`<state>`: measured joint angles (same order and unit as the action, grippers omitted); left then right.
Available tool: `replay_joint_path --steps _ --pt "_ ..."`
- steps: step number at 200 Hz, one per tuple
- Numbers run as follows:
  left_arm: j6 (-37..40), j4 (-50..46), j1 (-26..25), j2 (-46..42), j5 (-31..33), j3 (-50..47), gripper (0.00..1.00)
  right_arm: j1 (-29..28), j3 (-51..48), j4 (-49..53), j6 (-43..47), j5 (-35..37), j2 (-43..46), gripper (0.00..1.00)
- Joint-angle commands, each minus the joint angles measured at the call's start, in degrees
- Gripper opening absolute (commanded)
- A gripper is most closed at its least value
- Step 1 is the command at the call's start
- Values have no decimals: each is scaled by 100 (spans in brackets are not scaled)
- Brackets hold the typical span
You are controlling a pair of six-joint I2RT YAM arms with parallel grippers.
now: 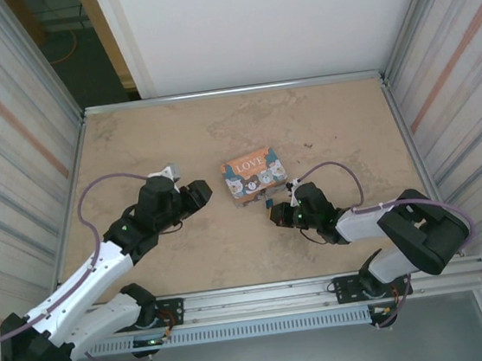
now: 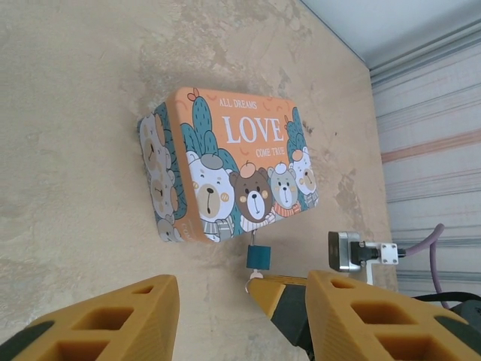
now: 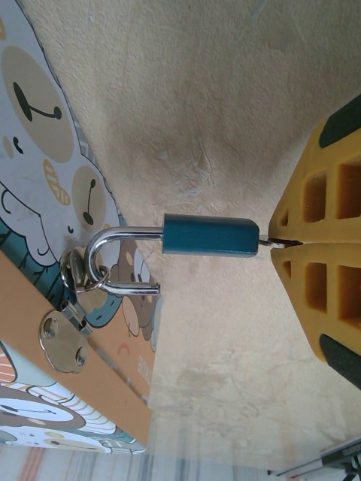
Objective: Unlock the padlock with the key
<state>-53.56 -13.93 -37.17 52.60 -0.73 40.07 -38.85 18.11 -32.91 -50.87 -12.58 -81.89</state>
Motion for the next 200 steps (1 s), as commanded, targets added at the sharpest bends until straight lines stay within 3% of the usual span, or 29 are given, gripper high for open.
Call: replay_joint_path --steps 1,34,85,118,151,200 --pt "259 -168 63 -24 177 135 50 84 -77 222 -129 10 -48 14" --pt "513 -353 146 53 144 281 54 81 -36 593 13 95 211 27" --pt "1011 -467 429 75 28 392 68 187 94 1388 504 238 1058 51" --pt "1284 -239 891 208 -617 345 75 486 109 1243 644 -170 1535 75" --pt "1500 107 1351 601 -1647 349 77 639 189 920 631 -469 1651 100" --pt "1788 299 1506 1732 -2628 786 77 809 407 547 578 -745 1216 99"
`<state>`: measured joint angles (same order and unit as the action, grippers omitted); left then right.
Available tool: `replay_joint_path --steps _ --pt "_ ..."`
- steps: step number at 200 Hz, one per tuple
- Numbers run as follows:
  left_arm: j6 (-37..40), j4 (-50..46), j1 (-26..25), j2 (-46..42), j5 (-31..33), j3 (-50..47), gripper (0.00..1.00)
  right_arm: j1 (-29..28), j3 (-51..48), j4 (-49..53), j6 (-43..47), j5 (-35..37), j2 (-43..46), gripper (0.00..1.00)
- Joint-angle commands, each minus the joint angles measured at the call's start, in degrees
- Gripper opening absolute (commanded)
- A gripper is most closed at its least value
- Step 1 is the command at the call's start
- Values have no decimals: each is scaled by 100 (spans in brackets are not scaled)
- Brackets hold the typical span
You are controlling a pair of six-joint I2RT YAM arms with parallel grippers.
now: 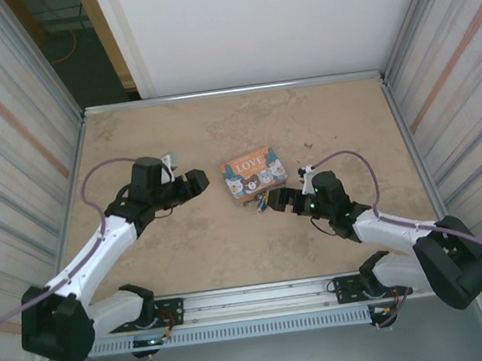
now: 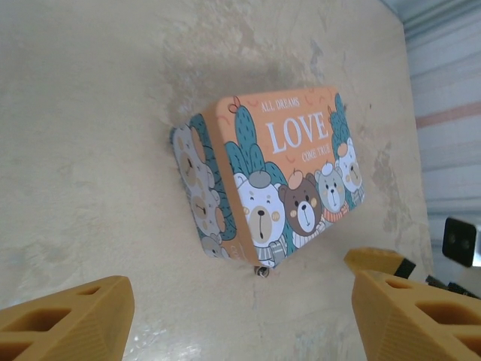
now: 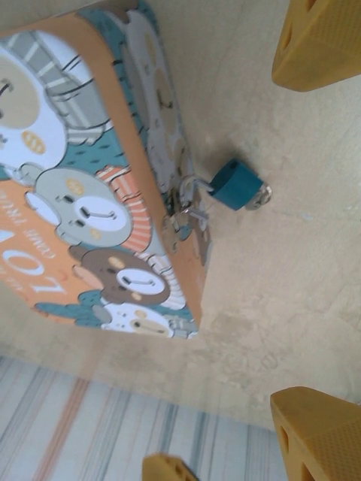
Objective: Unlock the padlock with the key
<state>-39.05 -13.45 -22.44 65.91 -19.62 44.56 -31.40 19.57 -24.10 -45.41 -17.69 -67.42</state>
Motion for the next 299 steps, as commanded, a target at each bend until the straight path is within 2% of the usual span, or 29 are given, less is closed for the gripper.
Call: replay_joint_path --steps 1,48,88,147,228,299 --pt "341 262 35 425 -752 345 77 68 264 -342 32 -243 -238 99" --pt "455 583 55 1634 -1289 800 77 105 563 -491 229 -243 -750 99" --pt "514 659 53 2593 -1696 1188 72 230 639 -637 280 -323 -990 99" --pt "576 478 4 3328 -1708 1397 67 319 779 -737 351 -436 -1225 99" --pt "767 233 -171 3560 -1416 1124 65 397 1146 -598 617 -617 -1565 99" --pt "640 310 -265 3217 -1275 598 65 610 1507 -501 994 -934 -1838 99"
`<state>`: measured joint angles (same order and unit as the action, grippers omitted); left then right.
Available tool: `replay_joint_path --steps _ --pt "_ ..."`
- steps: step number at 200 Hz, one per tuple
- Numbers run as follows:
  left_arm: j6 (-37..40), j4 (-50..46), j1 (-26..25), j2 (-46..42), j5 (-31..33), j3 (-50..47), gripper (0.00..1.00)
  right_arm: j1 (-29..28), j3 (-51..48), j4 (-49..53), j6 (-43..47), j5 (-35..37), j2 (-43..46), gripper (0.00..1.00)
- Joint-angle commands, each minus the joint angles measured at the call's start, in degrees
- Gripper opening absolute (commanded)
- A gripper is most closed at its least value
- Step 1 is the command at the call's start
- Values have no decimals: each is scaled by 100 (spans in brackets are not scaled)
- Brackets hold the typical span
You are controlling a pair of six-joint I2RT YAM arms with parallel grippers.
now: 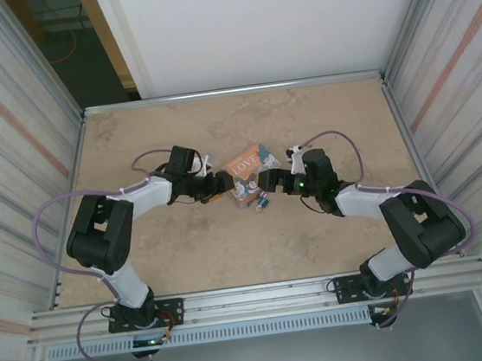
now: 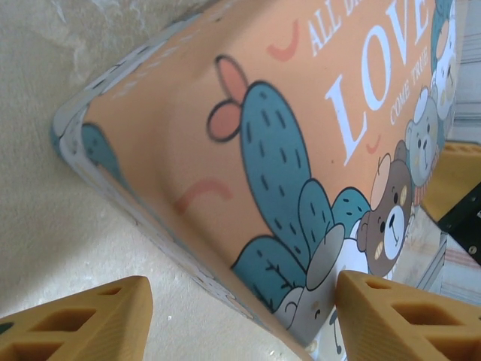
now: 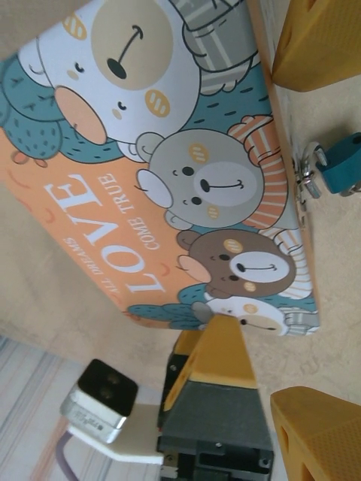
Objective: Unlock the padlock with the key
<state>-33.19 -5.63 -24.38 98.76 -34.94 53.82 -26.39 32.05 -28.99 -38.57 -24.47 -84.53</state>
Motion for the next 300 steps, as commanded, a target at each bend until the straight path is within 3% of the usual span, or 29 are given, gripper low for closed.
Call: replay_joint_path --steps 1,92,143,178,225,300 --pt "52 -469 -73 -77 258 -333 65 113 263 -10 317 -262 -126 99" --pt "10 -704 -62 -851 219 -96 66 340 -341 113 628 -163 509 99" --pt "41 -1001 4 -1570 310 78 64 640 -816 -32 801 -596 1008 96" --pt "-48 -981 4 -1652 68 314 48 730 -901 -425 812 -1132 862 89" --pt "-129 -887 -61 -1200 -297 777 28 706 -743 -1106 615 -1571 8 81" --pt "-107 -879 -269 -175 -573 1541 14 435 -453 -1636 730 -1454 -971 78"
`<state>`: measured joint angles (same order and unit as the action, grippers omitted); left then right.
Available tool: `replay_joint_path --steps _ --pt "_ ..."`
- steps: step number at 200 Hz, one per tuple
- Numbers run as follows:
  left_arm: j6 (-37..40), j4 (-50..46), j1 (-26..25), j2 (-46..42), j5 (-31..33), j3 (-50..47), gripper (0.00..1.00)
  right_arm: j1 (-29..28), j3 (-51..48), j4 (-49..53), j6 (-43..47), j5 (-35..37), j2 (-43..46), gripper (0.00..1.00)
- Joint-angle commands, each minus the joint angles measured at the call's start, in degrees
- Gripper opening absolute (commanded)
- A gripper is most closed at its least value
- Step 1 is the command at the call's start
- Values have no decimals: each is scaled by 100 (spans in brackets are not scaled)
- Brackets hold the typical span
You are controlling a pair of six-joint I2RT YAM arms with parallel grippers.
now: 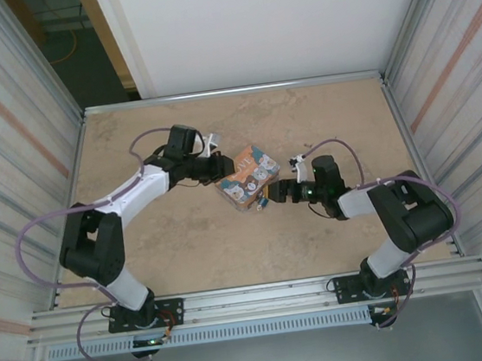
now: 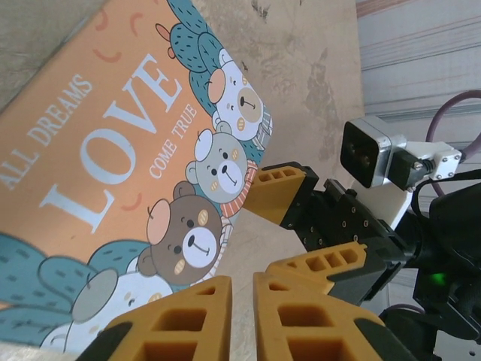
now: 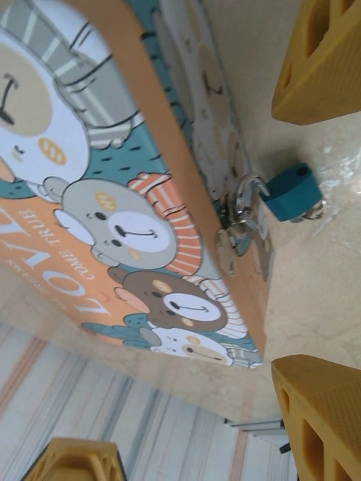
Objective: Unlock the padlock with the key
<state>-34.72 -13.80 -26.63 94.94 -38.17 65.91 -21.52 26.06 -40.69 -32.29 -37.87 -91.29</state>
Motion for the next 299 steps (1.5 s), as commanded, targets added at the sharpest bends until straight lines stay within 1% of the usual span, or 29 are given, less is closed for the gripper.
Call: replay_joint_path --steps 1,49,121,221,299 --pt "49 -61 -44 217 -255 347 14 -58 145 -484 102 -119 -308 78" --pt "215 -240 -79 677 -219 596 10 -246 319 -702 188 -89 -754 77" --pt "426 -394 -79 1007 -37 539 7 -382 483 -823 278 -188 -1161 73" --pt "474 -403 -70 1080 97 497 6 -448 426 -792 392 -485 -1130 62" --pt "467 -378 -53 1066 126 434 5 -432 373 -295 652 -485 -886 50"
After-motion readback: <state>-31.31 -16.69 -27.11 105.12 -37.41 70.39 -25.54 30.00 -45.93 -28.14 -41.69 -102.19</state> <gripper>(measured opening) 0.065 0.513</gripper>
